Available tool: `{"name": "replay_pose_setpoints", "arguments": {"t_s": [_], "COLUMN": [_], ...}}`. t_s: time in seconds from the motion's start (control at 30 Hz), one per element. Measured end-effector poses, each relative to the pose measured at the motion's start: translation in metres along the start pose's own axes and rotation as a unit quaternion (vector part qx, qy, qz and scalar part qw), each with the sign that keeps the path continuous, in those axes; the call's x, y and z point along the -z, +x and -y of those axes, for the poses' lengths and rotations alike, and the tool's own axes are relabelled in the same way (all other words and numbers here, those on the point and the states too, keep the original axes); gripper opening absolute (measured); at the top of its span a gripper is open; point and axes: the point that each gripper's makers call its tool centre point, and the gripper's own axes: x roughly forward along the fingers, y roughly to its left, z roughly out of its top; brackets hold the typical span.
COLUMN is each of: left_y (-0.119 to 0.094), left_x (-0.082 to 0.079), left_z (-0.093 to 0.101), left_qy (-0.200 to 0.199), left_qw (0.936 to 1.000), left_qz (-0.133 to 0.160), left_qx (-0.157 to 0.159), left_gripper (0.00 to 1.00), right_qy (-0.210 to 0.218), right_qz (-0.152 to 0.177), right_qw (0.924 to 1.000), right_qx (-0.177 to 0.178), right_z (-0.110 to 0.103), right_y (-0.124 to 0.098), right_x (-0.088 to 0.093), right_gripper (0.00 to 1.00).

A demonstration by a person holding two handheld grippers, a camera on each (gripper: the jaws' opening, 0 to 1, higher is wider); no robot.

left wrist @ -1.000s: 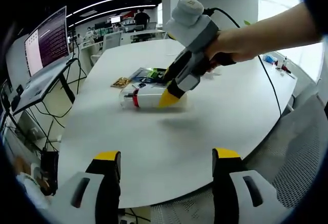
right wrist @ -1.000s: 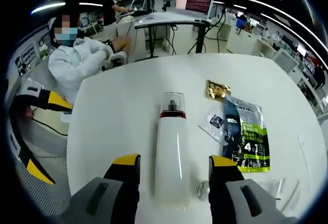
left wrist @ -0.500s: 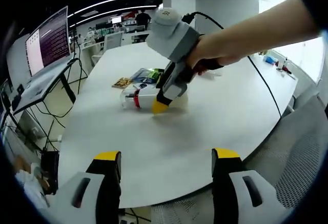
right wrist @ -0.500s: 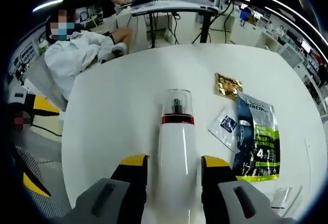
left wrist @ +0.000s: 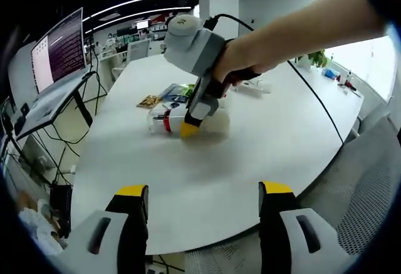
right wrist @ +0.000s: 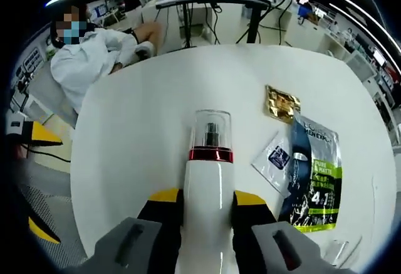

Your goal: Arrange the skincare products in the storage area until every visible bottle or jar stands upright without overlapping.

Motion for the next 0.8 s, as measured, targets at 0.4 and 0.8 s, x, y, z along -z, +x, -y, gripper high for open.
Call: {"name": "replay_pose_setpoints", "arguments": {"t_s": [0.4, 0.8], "left_y": [0.000, 0.000], "left_x": [0.001, 0.002], "left_z": [0.001, 0.002], "left_qy": [0.001, 0.000], "left_qw": [1.0000, 1.0000], "left_qz": [-0.004, -0.005], "left_qx": [0.000, 0.001], "left_gripper": [0.64, 0.65], "right_qy": [-0.024, 0.118], "right_qz": [-0.066, 0.048], "right_qw": [0.9974, 0.9874], "right_qx": [-0.014, -0.094], "right_z": [0.004, -0.038], "right_y": [0.004, -0.031], "right_x": [0.000, 0.007], "right_gripper": [0.21, 0.20]}}
